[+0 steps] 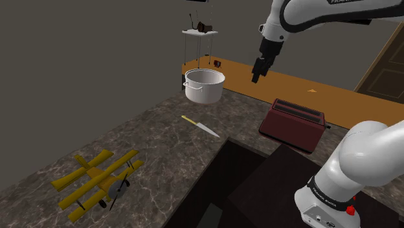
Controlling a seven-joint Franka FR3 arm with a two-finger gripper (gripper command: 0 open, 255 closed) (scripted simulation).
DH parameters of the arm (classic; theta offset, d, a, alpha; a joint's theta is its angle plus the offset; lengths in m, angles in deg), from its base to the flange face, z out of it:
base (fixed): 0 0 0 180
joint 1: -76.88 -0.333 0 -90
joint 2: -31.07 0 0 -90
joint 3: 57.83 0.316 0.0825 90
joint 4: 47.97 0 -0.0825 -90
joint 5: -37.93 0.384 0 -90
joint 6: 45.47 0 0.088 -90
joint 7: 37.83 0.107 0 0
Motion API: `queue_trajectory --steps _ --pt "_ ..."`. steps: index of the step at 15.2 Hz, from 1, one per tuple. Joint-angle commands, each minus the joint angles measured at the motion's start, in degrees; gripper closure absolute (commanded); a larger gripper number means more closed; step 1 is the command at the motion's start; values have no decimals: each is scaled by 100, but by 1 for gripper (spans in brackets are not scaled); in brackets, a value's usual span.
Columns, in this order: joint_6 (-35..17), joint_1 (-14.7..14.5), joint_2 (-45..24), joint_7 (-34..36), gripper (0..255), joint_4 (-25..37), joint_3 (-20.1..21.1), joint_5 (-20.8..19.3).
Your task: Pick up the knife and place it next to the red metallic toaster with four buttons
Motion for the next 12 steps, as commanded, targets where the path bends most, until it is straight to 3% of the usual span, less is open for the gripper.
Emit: queue_trajectory --steps 1,12 --pt "-360 -34 -380 -76 0 -1 -49 22" --pt "-1780 -216 -2642 -543 0 663 -182 331"
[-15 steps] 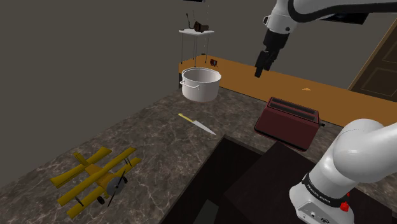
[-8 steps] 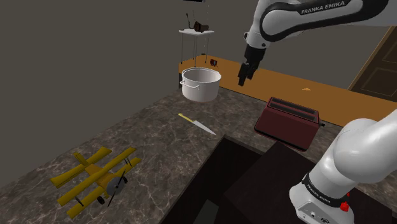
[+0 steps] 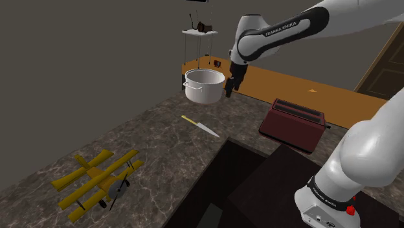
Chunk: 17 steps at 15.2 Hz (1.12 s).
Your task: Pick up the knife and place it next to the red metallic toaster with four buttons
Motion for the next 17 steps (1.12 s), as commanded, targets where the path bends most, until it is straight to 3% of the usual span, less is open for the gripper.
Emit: queue_trajectory --steps 1,9,17 --pt "-217 0 -439 -157 0 189 -38 77" --pt "-753 -14 -2193 -536 0 1264 52 404" --pt "-864 40 -3989 -801 0 2811 239 596"
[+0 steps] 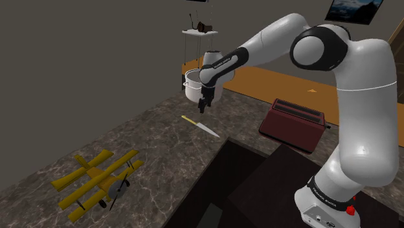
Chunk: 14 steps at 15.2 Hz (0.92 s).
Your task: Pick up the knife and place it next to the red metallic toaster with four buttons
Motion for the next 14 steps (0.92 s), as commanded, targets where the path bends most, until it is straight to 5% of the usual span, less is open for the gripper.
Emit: queue_trajectory --steps 1,7,14 --pt "3 11 -447 -51 0 415 47 26" --pt "289 25 -1930 -158 0 2086 173 50" --pt "68 26 -2326 -166 0 2256 191 61"
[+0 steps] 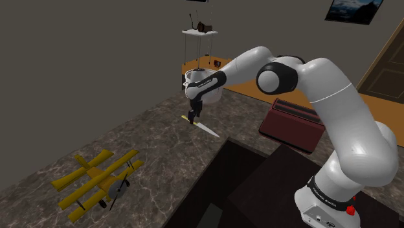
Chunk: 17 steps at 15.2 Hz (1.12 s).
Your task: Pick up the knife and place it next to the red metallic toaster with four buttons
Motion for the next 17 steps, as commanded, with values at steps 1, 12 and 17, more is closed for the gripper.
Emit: queue_trajectory --steps 1,12,17 --pt "-101 -2 -144 1 0 46 6 4" --pt "-100 -2 -144 1 255 46 6 4" --pt "-101 -2 -143 1 255 45 6 4"
